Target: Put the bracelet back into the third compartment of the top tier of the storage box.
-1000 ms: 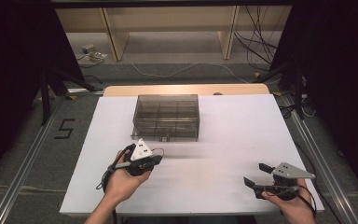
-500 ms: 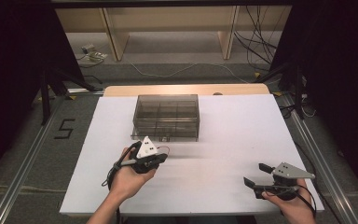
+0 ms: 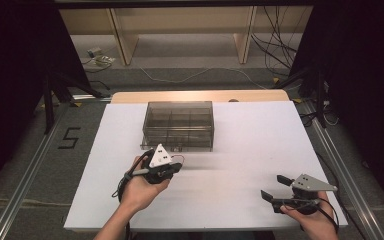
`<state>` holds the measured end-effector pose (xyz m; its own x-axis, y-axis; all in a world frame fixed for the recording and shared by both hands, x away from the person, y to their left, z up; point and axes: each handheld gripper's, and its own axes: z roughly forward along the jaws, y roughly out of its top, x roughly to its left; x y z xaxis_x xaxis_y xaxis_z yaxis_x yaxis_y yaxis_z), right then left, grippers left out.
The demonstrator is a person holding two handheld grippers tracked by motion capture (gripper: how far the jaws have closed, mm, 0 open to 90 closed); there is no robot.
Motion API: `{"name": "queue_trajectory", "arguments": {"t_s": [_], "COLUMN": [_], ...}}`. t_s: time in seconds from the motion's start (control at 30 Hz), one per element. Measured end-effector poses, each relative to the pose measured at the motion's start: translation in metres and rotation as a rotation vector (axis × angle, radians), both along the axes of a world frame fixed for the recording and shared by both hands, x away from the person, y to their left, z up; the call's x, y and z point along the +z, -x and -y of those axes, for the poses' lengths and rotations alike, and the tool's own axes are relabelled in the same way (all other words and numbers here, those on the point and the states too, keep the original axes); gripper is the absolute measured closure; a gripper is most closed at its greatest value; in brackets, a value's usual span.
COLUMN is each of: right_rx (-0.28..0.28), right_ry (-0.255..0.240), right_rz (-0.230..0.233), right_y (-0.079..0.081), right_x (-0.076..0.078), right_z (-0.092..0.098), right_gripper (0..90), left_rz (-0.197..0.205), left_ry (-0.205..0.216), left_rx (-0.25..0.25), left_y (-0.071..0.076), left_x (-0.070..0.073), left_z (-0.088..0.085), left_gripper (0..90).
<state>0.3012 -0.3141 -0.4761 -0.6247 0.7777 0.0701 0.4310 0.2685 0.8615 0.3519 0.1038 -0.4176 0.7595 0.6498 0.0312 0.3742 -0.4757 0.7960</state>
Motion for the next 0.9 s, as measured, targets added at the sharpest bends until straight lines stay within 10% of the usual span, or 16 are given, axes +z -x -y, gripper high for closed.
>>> {"name": "queue_trajectory", "arguments": {"t_s": [0.9], "right_rx": [0.005], "right_ry": [0.009], "right_rz": [0.004], "right_y": [-0.001], "right_x": [-0.0007], "right_z": [-0.0005], "right_gripper": [16.9], "left_rz": [0.014], "left_ry": [0.009], "left_rx": [-0.007], "left_y": [-0.0043], "left_x": [0.0089], "left_z": [0.0071], "left_gripper": [89.9]}}
